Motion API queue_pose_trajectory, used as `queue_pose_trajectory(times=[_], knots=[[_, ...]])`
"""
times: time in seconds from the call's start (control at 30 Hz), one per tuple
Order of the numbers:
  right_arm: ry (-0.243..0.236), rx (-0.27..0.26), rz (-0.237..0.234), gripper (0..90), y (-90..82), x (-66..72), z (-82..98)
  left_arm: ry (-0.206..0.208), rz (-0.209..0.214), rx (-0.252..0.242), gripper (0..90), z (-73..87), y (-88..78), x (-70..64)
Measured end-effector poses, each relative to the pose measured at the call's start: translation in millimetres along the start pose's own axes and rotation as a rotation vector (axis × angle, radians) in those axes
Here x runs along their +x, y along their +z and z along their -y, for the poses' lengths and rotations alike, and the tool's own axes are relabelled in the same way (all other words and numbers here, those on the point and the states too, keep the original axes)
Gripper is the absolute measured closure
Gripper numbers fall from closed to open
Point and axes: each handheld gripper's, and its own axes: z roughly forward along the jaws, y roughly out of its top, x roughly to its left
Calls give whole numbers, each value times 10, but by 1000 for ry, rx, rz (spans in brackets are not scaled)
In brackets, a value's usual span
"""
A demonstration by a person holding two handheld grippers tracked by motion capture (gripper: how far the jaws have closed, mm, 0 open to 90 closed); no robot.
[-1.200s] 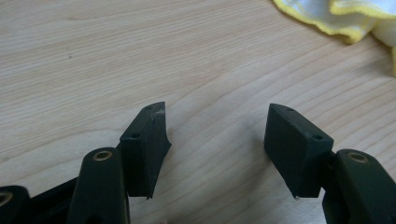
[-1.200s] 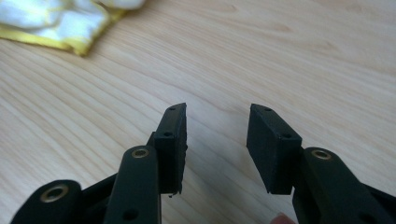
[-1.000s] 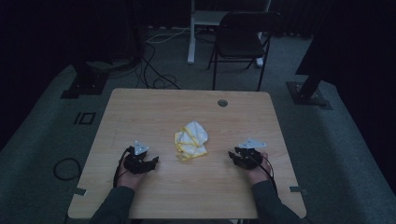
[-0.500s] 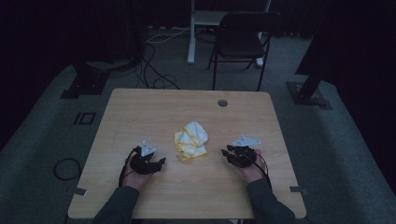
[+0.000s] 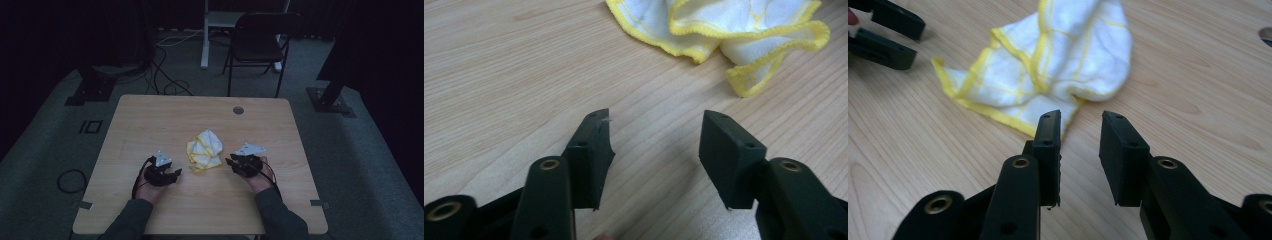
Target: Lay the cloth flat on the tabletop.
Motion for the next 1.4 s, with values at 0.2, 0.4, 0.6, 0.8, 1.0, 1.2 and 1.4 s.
queue_pose_trajectory(times=[0.2, 0.4, 0.6, 0.8, 1.0, 1.2, 1.4], knots=[[-3, 1, -18, 717, 102, 69, -60, -4, 0, 4, 522, -35, 63, 15], [-17, 7, -36, 718, 194, 138, -121, 2, -8, 1, 552, -94, 143, 19], [-28, -1, -62, 697, 225, 245, -174, 13, -1, -4, 547, -165, 229, -11], [-57, -1, -106, 657, 266, 381, -200, 27, 9, -5, 541, -220, 290, -59], [-78, 8, -146, 626, 326, 498, -197, 29, 11, -7, 538, -257, 298, -52], [-94, 21, -175, 548, 397, 571, -216, 27, 12, -12, 535, -272, 286, -39], [-110, 82, -120, 672, 509, 594, -219, 26, 15, -12, 518, -280, 287, -40]])
